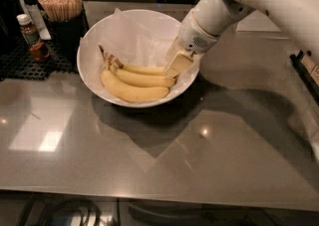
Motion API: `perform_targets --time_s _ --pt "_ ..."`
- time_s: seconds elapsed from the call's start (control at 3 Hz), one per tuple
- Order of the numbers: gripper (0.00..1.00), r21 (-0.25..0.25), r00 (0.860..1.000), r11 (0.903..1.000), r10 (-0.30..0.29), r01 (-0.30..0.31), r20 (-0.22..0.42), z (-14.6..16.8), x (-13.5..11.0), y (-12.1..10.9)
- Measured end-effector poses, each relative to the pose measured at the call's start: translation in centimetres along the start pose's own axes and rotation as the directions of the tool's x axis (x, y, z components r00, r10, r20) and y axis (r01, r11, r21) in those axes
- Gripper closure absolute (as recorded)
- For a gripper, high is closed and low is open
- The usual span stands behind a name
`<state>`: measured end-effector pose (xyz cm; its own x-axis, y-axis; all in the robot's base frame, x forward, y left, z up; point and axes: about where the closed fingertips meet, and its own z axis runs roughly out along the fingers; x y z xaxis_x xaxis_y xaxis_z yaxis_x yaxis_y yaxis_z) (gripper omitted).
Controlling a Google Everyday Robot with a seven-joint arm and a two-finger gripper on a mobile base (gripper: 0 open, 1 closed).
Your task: Pick banana from white bowl
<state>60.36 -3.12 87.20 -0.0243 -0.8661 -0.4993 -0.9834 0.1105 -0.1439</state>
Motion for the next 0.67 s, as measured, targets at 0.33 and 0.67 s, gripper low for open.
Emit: perform_targets --time_s 0.33,0.67 --pt "0.63 0.0 1.0 1.0 0.0 0.0 0.0 0.01 0.0 0.0" --pt "0.62 0.0 1.0 1.0 0.0 0.0 0.0 0.01 0.0 0.0"
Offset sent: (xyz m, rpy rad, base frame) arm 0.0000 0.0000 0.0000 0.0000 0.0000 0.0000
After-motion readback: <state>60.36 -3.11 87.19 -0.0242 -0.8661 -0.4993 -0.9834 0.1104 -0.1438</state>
